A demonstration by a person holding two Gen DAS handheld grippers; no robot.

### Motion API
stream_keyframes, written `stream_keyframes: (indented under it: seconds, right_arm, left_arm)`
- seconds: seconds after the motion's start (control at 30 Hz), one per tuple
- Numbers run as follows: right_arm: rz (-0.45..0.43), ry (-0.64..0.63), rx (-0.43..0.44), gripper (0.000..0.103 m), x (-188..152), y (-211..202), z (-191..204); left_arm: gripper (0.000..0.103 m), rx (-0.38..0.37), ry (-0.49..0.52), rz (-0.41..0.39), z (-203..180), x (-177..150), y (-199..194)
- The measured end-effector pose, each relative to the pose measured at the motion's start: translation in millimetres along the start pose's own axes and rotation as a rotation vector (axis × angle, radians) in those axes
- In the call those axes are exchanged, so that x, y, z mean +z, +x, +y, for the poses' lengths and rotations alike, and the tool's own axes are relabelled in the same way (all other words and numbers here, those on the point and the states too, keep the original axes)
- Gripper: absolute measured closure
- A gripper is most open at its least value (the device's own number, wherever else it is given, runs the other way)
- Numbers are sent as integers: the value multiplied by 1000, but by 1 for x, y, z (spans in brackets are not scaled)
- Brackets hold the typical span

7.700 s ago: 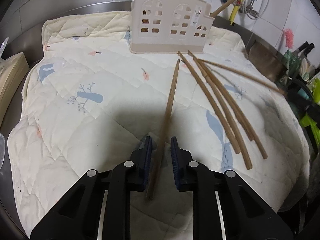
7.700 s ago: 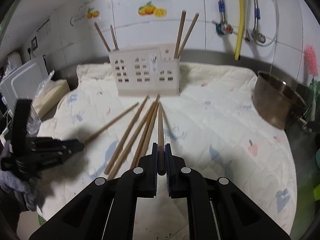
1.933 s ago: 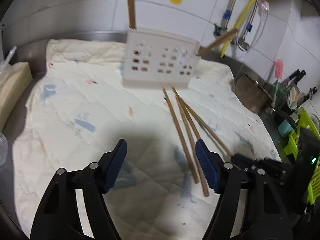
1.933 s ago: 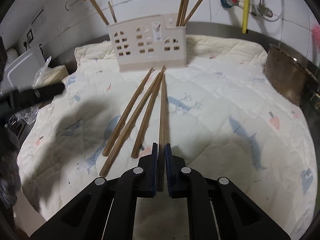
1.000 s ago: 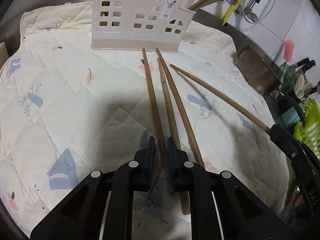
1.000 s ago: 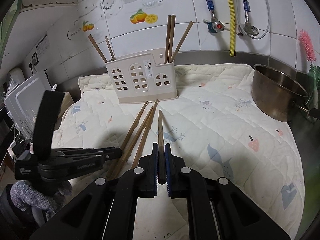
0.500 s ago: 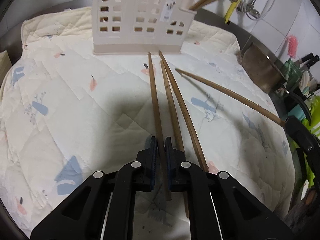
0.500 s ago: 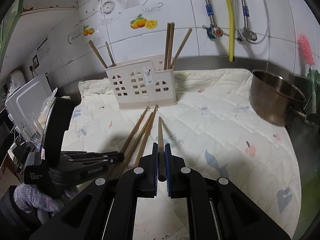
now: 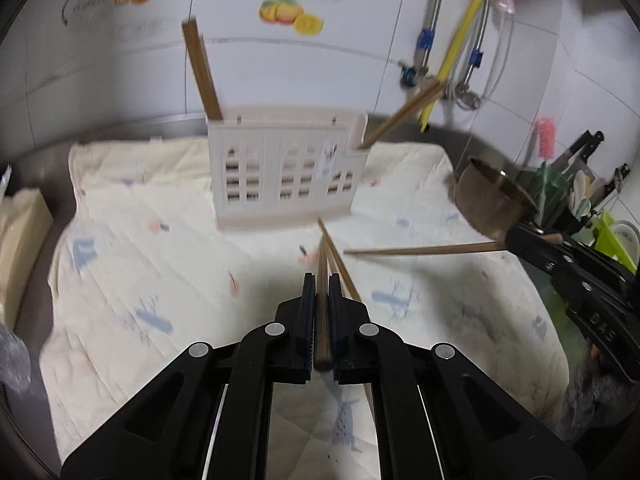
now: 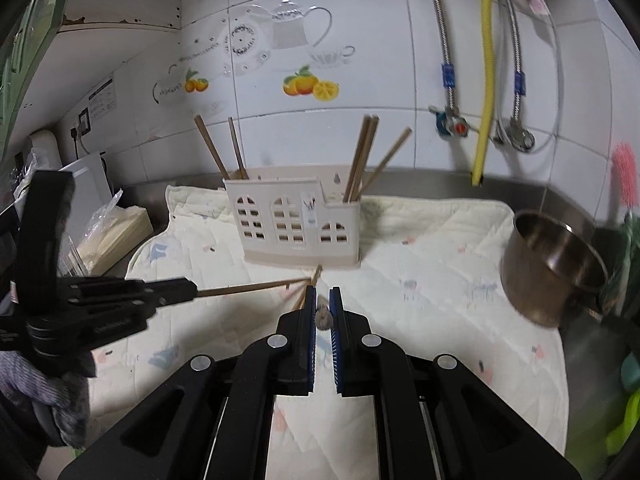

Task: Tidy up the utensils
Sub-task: 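Lift both held chopsticks and lower them upright into the white holder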

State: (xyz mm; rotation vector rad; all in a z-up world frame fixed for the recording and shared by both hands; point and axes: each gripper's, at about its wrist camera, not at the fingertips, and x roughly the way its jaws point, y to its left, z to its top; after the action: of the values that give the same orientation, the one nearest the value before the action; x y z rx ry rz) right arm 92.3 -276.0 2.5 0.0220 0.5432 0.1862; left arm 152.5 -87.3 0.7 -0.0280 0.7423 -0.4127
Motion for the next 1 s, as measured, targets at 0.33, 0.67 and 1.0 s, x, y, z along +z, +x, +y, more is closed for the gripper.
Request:
stream_keyframes:
  seconds: [0.33,0.67,1.0]
  right_arm:
    - [-8,-49,63,97,46,3,-1]
    - [-36,-72,104,97,103,-2,-6]
    - [-115,-60,98,97,167,12,-12]
  left_arm:
    - [98,-20,69,-59,-4,35,-12]
    - [98,-20,124,-81,-6,78,-16]
    - [98,-23,146,-164,-2,132,-52]
